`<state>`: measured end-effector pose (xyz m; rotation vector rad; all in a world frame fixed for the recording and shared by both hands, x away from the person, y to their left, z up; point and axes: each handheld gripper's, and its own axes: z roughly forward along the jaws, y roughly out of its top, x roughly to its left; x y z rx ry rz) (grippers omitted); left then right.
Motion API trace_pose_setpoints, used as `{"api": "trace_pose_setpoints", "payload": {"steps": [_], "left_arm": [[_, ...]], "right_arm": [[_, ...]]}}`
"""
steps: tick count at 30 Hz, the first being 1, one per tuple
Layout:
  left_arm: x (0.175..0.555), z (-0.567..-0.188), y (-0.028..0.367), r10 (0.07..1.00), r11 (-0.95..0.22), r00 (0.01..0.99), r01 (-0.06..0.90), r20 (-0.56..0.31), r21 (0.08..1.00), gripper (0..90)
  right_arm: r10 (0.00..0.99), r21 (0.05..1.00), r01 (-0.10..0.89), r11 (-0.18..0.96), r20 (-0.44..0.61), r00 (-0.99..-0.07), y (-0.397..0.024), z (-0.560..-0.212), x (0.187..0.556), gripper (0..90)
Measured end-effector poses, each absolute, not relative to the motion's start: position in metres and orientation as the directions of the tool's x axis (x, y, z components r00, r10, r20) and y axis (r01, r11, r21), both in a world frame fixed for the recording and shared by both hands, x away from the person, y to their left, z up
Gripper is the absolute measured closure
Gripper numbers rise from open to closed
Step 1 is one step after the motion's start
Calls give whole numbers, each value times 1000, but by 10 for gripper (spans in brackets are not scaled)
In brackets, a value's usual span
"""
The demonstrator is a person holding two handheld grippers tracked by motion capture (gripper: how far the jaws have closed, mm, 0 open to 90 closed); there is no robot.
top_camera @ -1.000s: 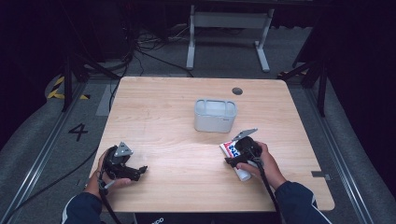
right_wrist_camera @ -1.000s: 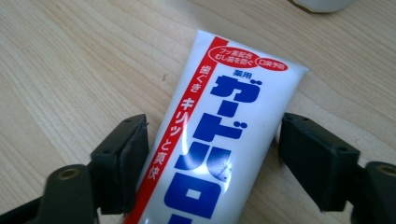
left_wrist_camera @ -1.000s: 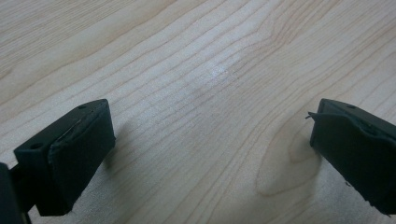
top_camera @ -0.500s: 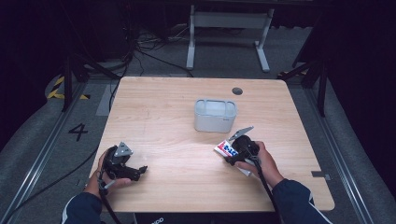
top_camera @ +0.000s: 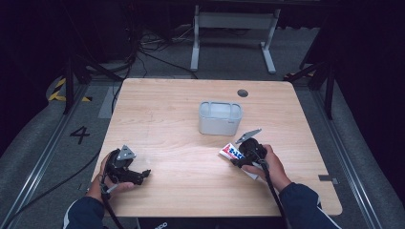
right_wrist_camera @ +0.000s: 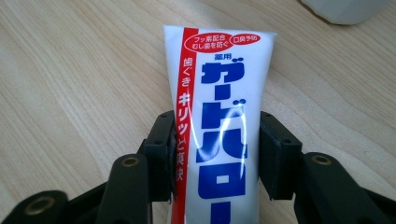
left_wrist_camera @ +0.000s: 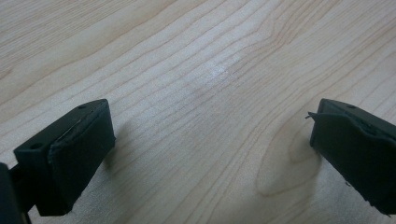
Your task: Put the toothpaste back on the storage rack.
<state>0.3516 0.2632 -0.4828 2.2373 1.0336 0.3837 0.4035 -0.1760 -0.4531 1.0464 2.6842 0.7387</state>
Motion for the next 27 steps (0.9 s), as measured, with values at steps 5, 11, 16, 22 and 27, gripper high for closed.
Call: {"api": "trace_pose_setpoints", "payload": {"steps": [5, 11, 16, 22, 27], "left_arm": [[352, -483, 263, 761, -489, 649, 576, -2, 656, 2], [352, -483, 263, 761, -488, 649, 575, -3, 656, 3], [352, -483, 263, 761, -488, 649, 575, -3, 656, 2], [352, -483, 263, 761, -489, 649, 576, -2, 655, 2], [352, -483, 263, 761, -489, 649, 576, -2, 656, 2]], "right_arm": [[659, 511, 577, 637, 27, -751, -178, -451, 402, 589], [647, 533, 562, 633, 36, -762, -180, -448, 400, 611], [632, 566, 538, 625, 37, -774, -182, -443, 397, 620], [628, 610, 518, 599, 44, -777, -186, -436, 393, 623], [629, 657, 497, 567, 44, -776, -192, -430, 391, 623]]}}
